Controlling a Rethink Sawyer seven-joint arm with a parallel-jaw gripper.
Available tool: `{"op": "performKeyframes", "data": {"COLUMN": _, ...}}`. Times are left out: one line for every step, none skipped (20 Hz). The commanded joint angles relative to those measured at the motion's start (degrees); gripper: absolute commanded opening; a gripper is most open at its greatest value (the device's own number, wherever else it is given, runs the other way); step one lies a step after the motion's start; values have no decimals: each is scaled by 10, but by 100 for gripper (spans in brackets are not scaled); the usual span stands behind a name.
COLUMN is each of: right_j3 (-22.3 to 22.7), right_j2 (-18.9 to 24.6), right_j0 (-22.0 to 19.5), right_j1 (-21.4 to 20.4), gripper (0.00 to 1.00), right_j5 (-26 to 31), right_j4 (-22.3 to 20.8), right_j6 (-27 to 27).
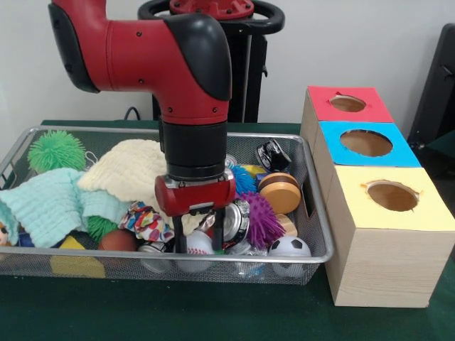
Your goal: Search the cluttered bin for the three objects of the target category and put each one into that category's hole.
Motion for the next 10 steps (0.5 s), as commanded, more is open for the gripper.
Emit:
{"op": "performKeyframes", "data": {"right_j3": 17, "right_j2": 64, "right_j0": -12, "right_j1": 35, "gripper": 100, "right_j5": 87, "right_j4": 20, "right_j6": 36}}
{"op": "performKeyframes", "data": {"right_j3": 16, "right_j2": 61, "right_j0": -9, "right_j1": 32, "gripper": 100, "right_j5": 92, "right_j4": 19, "right_j6": 34}}
{"op": "performKeyframes", "data": {"right_j3": 15, "right_j2": 58, "right_j0": -7, "right_j1": 29, "gripper": 100, "right_j5": 97, "right_j4": 19, "right_j6": 33}}
{"op": "performKeyframes", "data": {"right_j3": 16, "right_j2": 56, "right_j0": -5, "right_j1": 24, "gripper": 100, "right_j5": 104, "right_j4": 20, "right_j6": 33}}
{"op": "performKeyframes", "data": {"right_j3": 18, "right_j2": 57, "right_j0": -5, "right_j1": 19, "gripper": 100, "right_j5": 114, "right_j4": 23, "right_j6": 34}}
{"op": "performKeyframes", "data": {"right_j3": 21, "right_j2": 58, "right_j0": -5, "right_j1": 14, "gripper": 100, "right_j5": 123, "right_j4": 27, "right_j6": 35}}
{"op": "performKeyframes", "data": {"right_j3": 23, "right_j2": 59, "right_j0": -4, "right_j1": 9, "gripper": 100, "right_j5": 128, "right_j4": 30, "right_j6": 36}}
{"op": "performKeyframes", "data": {"right_j3": 25, "right_j2": 61, "right_j0": -4, "right_j1": 6, "gripper": 100, "right_j5": 131, "right_j4": 33, "right_j6": 37}}
{"op": "performKeyframes", "data": {"right_j3": 27, "right_j2": 62, "right_j0": -5, "right_j1": 2, "gripper": 100, "right_j5": 134, "right_j4": 35, "right_j6": 38}}
{"op": "performKeyframes", "data": {"right_j3": 28, "right_j2": 63, "right_j0": -4, "right_j1": -2, "gripper": 100, "right_j5": 138, "right_j4": 37, "right_j6": 38}}
